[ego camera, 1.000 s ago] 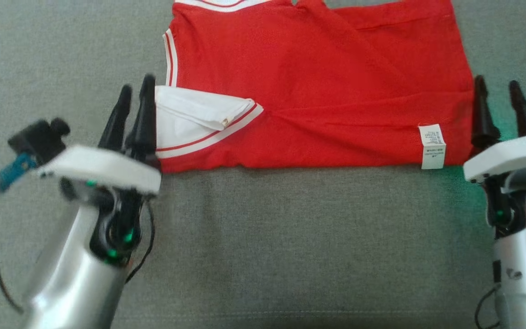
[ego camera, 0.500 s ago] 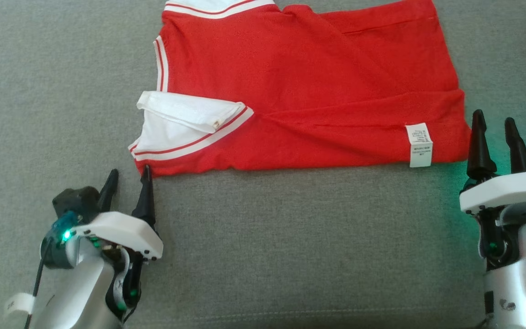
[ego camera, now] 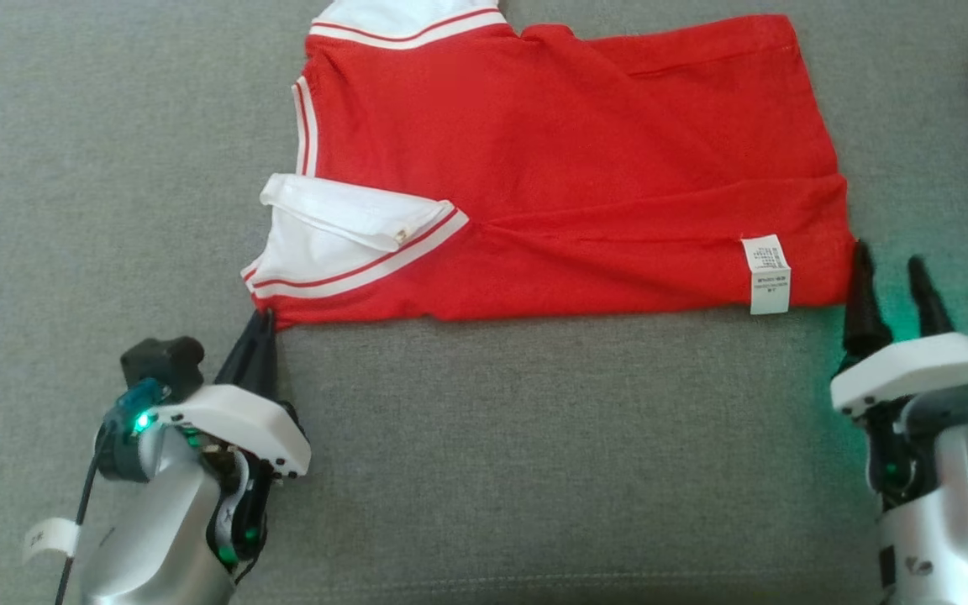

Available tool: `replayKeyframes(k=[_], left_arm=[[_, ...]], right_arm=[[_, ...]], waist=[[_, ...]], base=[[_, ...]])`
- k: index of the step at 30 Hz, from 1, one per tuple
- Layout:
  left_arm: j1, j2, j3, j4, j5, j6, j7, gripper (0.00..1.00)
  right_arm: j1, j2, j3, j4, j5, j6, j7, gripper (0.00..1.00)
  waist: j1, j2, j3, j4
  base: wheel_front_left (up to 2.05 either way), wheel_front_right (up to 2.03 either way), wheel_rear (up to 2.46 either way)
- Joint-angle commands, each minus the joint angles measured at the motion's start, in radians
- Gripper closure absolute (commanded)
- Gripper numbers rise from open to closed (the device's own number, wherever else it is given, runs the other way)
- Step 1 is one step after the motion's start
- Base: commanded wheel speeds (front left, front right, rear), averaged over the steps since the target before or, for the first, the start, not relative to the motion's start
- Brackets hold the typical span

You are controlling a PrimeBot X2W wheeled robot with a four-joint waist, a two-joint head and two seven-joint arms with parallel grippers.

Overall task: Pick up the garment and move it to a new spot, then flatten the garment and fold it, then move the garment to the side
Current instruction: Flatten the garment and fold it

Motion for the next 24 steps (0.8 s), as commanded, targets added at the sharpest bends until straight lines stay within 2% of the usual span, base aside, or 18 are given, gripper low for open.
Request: replayKeyframes(k=[1,7,8,9,15,21,24], left_arm=[[-0.017,0.013,0.023,-0.009,0.005,-0.007,-0.006,1.00],[-0.016,0.007,0.033,-0.034,0.027,-0.016,-0.011,1.00],[-0.012,0.007,0.035,-0.042,0.031,-0.019,-0.011,1.00],[-0.008,0.007,0.036,-0.050,0.034,-0.022,-0.011,1.00],[0.049,0.019,0.071,-0.129,0.052,-0.047,-0.012,1.00],[0.161,0.046,0.068,-0.211,0.053,-0.072,-0.008,1.00],[0.213,0.069,0.060,-0.254,0.054,-0.067,0.003,1.00]], right_arm=[[-0.026,0.001,0.024,-0.008,-0.015,0.007,0.012,0.00],[-0.025,0.001,0.034,0.074,-0.049,0.007,0.069,0.02],[-0.026,0.001,0.042,0.079,-0.053,0.007,0.075,0.79],[-0.026,0.001,0.047,0.084,-0.055,0.007,0.078,1.00],[0.005,-0.006,0.033,0.055,-0.068,0.007,0.084,1.00],[0.116,-0.030,0.019,-0.056,-0.047,0.007,0.124,1.00],[0.193,-0.045,0.021,-0.124,-0.038,0.007,0.163,1.00]], waist=[[0.0000,0.0000,-0.009,0.008],[0.0000,0.0000,-0.027,0.025],[0.0000,0.0000,-0.030,0.026],[0.0000,0.0000,-0.033,0.026],[0.0000,0.0000,-0.069,0.022],[0.0000,0.0000,-0.101,0.020],[0.0000,0.0000,-0.115,0.021]], base=[[0.00,0.00,0.00],[0.00,0.00,0.00],[0.00,0.00,0.00],[0.00,0.00,0.00],[0.00,0.00,0.00],[0.00,0.00,0.00],[0.00,0.00,0.00]])
